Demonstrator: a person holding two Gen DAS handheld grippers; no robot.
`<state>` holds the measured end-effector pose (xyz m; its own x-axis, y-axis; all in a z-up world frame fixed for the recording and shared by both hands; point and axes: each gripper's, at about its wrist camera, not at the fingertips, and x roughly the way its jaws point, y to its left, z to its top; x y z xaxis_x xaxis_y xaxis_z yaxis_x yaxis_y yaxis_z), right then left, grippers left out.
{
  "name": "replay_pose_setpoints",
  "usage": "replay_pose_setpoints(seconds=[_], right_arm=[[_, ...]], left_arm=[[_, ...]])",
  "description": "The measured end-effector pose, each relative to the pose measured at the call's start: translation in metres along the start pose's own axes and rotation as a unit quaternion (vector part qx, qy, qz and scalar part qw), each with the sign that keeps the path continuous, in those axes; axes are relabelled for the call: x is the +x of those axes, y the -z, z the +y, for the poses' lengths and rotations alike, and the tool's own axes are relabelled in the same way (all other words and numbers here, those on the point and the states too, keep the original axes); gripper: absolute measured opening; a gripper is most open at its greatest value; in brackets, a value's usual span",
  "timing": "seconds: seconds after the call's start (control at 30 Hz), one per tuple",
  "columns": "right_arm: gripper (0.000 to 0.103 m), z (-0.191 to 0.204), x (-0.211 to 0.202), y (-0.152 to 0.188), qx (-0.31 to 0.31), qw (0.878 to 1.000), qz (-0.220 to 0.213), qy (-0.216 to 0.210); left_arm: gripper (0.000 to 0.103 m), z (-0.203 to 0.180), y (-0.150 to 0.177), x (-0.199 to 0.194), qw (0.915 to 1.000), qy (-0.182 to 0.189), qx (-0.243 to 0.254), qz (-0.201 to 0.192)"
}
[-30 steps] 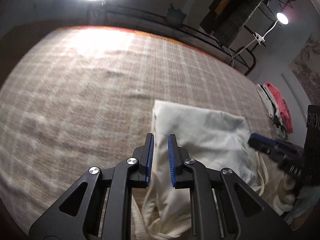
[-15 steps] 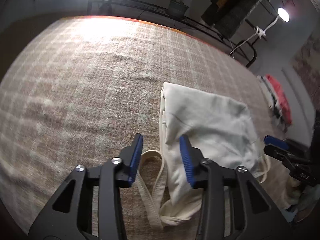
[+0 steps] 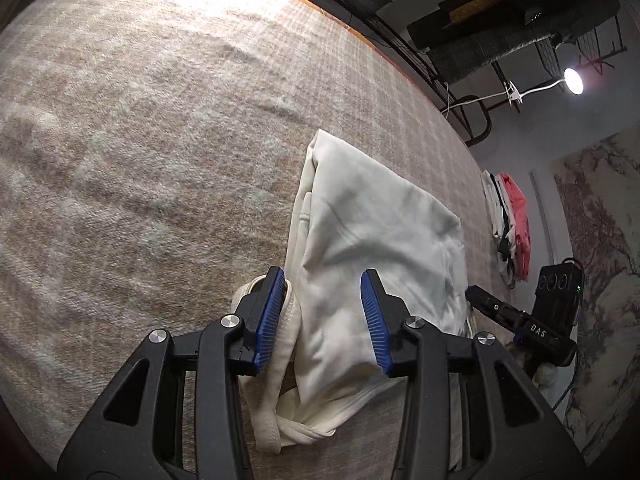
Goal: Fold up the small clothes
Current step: 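Grasp the folded tank top edge with both grippers, then lift the folded tank top with both grippers and carry it toward the clothes stack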
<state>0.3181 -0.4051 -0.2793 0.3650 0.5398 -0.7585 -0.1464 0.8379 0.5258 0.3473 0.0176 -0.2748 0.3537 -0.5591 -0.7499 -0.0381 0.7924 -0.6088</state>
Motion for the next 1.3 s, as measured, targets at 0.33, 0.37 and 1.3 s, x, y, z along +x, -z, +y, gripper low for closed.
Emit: replay_pose_setpoints(seconds=[0.33, 0.37, 1.3], right_arm=[[0.029, 0.002, 0.023, -0.004, 0.034, 0.997, 0.008, -0.062], [0.028, 0.003, 0.026, -0.003, 0.035, 0.997, 0.011, -0.063], [0.006, 0.032, 0.045, -0.007, 0.031, 0.999, 0.009, -0.033]], left_arm=[[0.040, -0.013, -0.004, 0.014, 1.0000, 0.001, 0.002, -0.003], [0.040, -0.014, -0.004, 0.015, 1.0000, 0.001, 0.001, -0.003], [0.010, -0.031, 0.000, 0.030, 0.9986, -0.041, 0.005, -0.034]])
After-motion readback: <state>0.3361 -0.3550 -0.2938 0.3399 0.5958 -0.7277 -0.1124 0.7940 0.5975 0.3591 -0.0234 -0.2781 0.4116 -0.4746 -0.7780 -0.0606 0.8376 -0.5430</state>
